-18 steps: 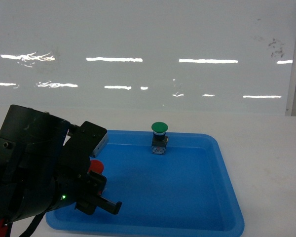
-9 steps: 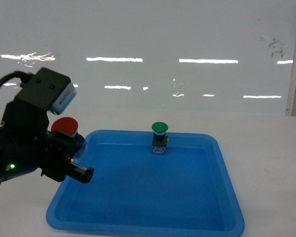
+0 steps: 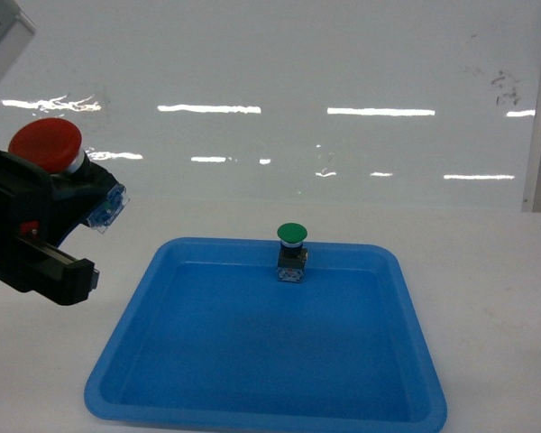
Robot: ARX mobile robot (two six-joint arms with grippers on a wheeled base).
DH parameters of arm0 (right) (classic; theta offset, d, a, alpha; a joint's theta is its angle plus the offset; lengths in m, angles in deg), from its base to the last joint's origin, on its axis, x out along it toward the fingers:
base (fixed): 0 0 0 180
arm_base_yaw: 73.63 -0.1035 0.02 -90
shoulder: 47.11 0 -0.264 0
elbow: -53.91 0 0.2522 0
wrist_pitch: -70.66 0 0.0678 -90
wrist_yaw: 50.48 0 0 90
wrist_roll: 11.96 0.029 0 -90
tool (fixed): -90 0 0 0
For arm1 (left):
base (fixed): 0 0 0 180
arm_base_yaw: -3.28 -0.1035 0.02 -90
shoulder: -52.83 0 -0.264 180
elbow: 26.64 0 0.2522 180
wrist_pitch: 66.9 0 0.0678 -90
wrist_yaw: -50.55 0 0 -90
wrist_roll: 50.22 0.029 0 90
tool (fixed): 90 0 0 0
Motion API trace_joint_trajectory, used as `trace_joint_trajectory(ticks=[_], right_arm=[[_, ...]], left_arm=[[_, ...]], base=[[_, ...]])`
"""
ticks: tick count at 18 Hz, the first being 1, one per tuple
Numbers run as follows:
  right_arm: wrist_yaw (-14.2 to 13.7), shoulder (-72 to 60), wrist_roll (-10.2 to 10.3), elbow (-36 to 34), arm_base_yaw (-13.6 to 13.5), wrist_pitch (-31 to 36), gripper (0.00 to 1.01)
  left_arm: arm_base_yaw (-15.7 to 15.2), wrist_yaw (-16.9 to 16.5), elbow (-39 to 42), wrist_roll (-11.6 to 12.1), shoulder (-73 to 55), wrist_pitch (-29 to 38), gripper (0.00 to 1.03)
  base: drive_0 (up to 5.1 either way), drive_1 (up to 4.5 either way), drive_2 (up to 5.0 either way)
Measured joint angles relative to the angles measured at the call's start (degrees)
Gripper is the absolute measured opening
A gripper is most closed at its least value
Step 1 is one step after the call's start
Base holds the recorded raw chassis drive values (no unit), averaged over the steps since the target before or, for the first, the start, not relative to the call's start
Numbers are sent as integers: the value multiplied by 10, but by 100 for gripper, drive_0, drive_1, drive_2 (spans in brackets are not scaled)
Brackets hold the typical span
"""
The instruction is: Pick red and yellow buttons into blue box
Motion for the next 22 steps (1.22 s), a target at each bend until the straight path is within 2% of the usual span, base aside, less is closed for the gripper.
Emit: trace_joint_trajectory(ticks=[6, 12, 15, 22], right_arm=[[0, 0, 0, 0, 0, 0, 26], [0, 0, 0, 0, 0, 0, 26], [0, 0, 0, 0, 0, 0, 26], [0, 0, 0, 0, 0, 0, 26]], left_arm=[[-9, 0, 42, -3, 71, -4, 23], [-69, -19, 64, -3, 94, 3, 23], [-84, -29, 80, -3, 116, -8, 23], [-88, -21, 89, 1, 163, -34, 23]], base=[[0, 0, 0], [0, 0, 0], [0, 0, 0], [0, 0, 0]])
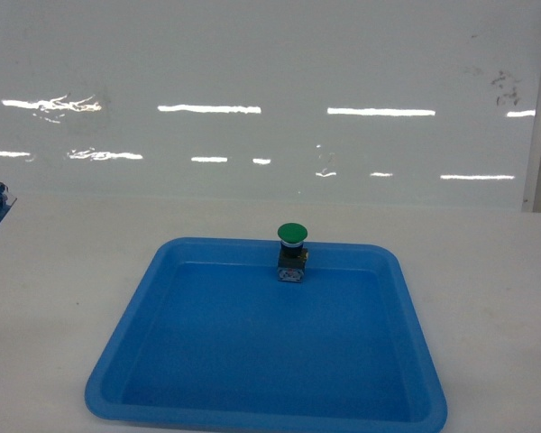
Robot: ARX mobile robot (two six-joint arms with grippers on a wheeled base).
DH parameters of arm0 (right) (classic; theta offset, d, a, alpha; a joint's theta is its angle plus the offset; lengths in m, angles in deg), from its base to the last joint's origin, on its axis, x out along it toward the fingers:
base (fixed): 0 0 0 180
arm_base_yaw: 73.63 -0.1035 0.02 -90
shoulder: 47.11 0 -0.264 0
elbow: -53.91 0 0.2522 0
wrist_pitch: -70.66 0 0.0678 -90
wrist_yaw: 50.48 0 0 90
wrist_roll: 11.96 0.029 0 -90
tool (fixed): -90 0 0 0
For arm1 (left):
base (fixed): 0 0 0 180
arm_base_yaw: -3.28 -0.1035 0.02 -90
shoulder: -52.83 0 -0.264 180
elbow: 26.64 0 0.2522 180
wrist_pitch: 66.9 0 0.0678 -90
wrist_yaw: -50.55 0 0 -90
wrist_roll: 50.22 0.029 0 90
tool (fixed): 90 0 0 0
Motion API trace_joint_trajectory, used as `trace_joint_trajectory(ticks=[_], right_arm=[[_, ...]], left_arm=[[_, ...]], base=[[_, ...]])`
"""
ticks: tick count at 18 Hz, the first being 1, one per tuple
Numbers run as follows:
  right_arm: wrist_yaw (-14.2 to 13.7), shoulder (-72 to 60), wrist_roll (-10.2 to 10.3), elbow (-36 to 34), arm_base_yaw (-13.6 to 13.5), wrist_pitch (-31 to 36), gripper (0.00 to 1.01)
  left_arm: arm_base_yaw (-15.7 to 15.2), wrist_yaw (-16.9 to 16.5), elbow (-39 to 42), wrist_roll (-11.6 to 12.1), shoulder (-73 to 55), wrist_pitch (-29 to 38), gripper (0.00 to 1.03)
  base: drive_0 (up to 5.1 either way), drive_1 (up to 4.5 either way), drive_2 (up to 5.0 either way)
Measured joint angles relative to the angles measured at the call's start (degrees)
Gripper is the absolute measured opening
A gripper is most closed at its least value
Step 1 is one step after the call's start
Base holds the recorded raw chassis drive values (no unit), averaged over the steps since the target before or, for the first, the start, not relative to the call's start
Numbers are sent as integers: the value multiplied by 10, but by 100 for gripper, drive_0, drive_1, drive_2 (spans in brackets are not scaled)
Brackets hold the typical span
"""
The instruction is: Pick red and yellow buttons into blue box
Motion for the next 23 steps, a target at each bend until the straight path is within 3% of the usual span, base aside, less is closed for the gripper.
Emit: trace_joint_trajectory(ticks=[5, 9, 23], right_arm=[[0, 0, 0, 0, 0, 0, 26], [0, -1, 0, 0, 0, 1, 26], [1, 0, 0, 0, -3, 0, 26]], left_arm=[[0, 0, 0, 0, 0, 0, 23], [0, 0, 0, 0, -1, 0, 23], [0, 3, 0, 0, 0, -1, 23]], base=[[0, 0, 0], [0, -411, 412], [418, -438, 50]])
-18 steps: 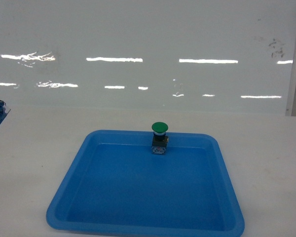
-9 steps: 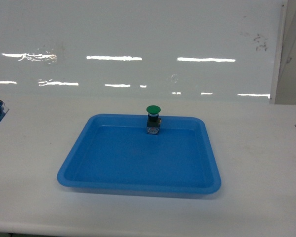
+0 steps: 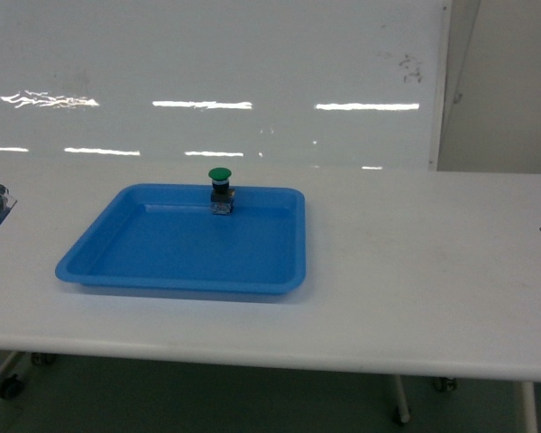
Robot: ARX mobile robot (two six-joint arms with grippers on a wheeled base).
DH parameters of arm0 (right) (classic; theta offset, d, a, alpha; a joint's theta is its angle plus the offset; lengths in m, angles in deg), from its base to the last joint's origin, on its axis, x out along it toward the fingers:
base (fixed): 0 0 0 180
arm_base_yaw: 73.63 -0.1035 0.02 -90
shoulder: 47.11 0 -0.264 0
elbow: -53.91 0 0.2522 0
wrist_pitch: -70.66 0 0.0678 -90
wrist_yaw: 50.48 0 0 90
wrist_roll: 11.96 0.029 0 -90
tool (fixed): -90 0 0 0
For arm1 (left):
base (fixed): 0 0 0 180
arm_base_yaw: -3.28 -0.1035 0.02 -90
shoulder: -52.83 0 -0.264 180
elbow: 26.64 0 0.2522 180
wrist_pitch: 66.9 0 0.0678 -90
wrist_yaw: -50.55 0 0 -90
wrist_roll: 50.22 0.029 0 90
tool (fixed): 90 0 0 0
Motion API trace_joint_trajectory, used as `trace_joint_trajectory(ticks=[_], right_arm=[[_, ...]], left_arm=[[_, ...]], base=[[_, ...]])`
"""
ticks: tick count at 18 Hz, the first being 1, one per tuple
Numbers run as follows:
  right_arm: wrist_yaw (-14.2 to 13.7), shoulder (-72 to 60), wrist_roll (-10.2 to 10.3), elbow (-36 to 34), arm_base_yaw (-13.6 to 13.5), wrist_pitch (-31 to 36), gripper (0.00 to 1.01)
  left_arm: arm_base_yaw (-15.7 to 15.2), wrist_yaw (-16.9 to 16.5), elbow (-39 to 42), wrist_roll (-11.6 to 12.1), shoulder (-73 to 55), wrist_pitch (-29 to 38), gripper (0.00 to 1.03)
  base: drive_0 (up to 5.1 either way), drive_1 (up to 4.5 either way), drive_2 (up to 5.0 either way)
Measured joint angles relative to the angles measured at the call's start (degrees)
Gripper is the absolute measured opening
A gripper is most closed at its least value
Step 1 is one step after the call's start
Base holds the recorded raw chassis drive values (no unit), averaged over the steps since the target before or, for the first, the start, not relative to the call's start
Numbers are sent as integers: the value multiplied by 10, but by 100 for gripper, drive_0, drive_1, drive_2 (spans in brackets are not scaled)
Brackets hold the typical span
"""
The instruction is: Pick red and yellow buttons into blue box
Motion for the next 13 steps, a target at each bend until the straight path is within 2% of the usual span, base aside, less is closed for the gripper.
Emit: trace_joint_trajectory(ticks=[13], right_arm=[[0, 0, 0, 0, 0, 0, 26]], left_arm=[[0, 0, 0, 0, 0, 0, 23]], base=[[437, -427, 19]])
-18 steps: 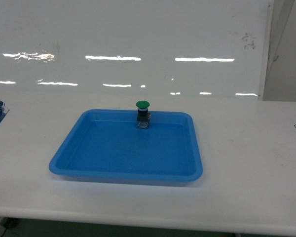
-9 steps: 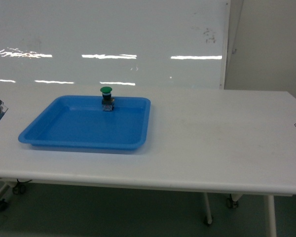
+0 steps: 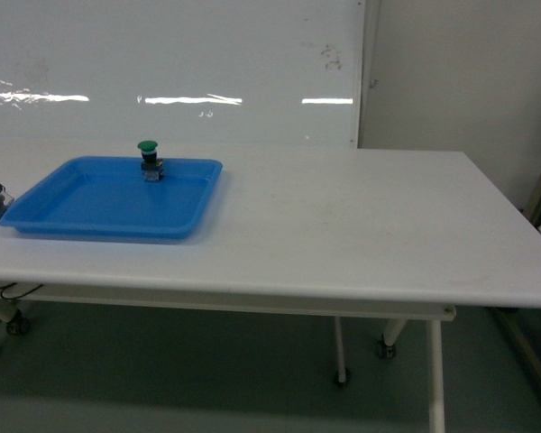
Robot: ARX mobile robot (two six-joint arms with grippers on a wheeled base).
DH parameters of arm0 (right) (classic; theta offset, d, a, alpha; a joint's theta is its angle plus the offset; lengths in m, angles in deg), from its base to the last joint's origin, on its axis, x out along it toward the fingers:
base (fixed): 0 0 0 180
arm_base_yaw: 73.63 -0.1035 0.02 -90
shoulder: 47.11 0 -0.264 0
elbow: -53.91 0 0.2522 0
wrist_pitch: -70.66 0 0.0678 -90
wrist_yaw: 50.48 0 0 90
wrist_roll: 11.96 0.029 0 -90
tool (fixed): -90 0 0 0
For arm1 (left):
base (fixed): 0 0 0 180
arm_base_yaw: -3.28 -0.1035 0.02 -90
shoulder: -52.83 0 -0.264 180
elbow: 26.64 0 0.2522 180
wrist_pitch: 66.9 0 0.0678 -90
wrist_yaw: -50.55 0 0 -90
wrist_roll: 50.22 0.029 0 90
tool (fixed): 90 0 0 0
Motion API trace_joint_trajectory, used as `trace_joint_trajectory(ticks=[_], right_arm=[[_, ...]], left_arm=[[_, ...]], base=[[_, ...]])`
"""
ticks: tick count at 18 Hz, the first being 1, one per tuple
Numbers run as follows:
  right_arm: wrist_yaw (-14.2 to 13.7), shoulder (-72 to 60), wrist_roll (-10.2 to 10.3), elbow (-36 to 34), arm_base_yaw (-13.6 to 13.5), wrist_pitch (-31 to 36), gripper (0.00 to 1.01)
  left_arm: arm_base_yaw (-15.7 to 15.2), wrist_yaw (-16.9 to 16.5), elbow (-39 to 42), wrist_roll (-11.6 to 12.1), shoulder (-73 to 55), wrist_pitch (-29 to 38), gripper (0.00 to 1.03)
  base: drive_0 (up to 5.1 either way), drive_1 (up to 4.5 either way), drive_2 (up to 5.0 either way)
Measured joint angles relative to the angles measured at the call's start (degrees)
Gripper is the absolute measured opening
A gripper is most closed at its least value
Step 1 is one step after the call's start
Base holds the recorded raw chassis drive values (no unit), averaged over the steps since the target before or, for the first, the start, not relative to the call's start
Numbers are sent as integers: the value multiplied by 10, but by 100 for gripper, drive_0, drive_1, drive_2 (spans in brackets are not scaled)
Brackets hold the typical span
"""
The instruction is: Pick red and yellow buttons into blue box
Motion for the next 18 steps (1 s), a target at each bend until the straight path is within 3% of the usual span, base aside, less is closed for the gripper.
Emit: trace_joint_trajectory(ticks=[10, 18], right_arm=[[0, 0, 0, 0, 0, 0, 26], [-1, 0, 0, 0, 0, 0, 26]], left_arm=[[0, 0, 1, 0, 0, 0, 23], [0, -2, 1, 0, 0, 1, 23]], base=[[437, -426, 19], [451, -229, -229]])
